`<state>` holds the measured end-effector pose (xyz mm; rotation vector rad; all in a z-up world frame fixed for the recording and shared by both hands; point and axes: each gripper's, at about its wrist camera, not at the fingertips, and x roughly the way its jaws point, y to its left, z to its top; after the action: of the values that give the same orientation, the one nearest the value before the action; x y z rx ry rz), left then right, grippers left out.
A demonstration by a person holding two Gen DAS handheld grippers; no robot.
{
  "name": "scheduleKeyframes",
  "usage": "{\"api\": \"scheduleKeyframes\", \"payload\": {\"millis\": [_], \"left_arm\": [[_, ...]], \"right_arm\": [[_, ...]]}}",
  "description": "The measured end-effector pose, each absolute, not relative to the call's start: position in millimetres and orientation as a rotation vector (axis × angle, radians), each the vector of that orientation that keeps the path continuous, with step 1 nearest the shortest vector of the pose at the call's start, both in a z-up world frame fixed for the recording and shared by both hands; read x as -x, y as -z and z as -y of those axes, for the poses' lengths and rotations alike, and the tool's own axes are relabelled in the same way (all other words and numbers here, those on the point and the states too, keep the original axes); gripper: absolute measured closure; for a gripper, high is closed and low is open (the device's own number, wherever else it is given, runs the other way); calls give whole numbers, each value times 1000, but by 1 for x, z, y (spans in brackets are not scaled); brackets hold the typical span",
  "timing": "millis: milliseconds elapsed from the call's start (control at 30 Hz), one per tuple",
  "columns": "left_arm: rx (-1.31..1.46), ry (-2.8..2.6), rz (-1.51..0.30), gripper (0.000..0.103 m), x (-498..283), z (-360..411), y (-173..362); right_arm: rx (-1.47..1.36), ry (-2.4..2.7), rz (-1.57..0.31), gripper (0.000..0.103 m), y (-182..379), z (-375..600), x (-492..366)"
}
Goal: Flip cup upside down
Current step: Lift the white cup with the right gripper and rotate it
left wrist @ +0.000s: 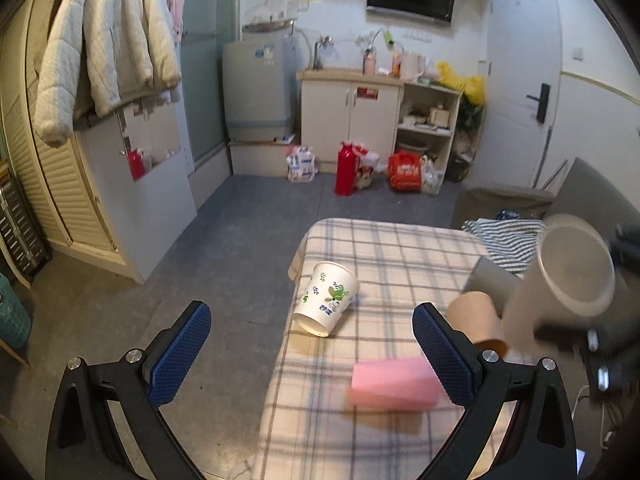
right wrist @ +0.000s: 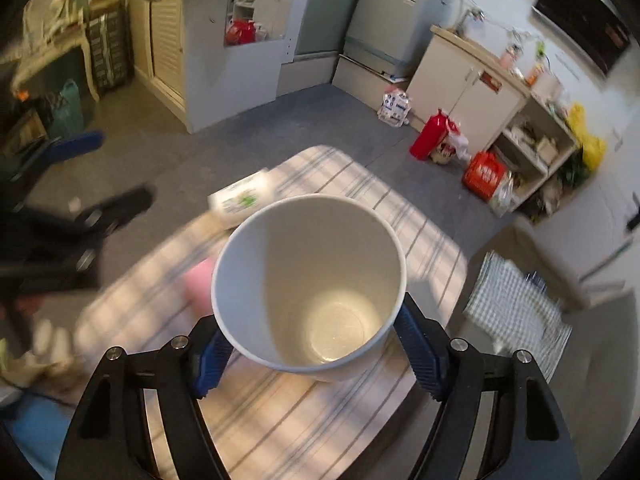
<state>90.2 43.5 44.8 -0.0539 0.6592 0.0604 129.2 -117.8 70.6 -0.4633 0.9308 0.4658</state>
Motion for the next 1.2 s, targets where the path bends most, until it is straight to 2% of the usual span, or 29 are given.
{"api": "scheduleKeyframes", "payload": {"millis": [233,467,700,1133,1200], "left_arm": [[65,-19,-661,0,-40,-34,-36],[36,-10,-713,0,-19,-25,-7],[46,-37,-786,0,-20,-28,26],[-7,-56,-881,0,-24,-20,59],[-18,-53,-885,0,-24,-17,59]], "right_arm": [[249,-469,-1135,29,-17,130,-29],[11,-379,-1242,31,47,132,-25],[-179,-265,-1220,31,65,149,-53],[-183,-227,-1149,31,84,142,-91],[-168,-229,-1113,25,79,143,-87]]}}
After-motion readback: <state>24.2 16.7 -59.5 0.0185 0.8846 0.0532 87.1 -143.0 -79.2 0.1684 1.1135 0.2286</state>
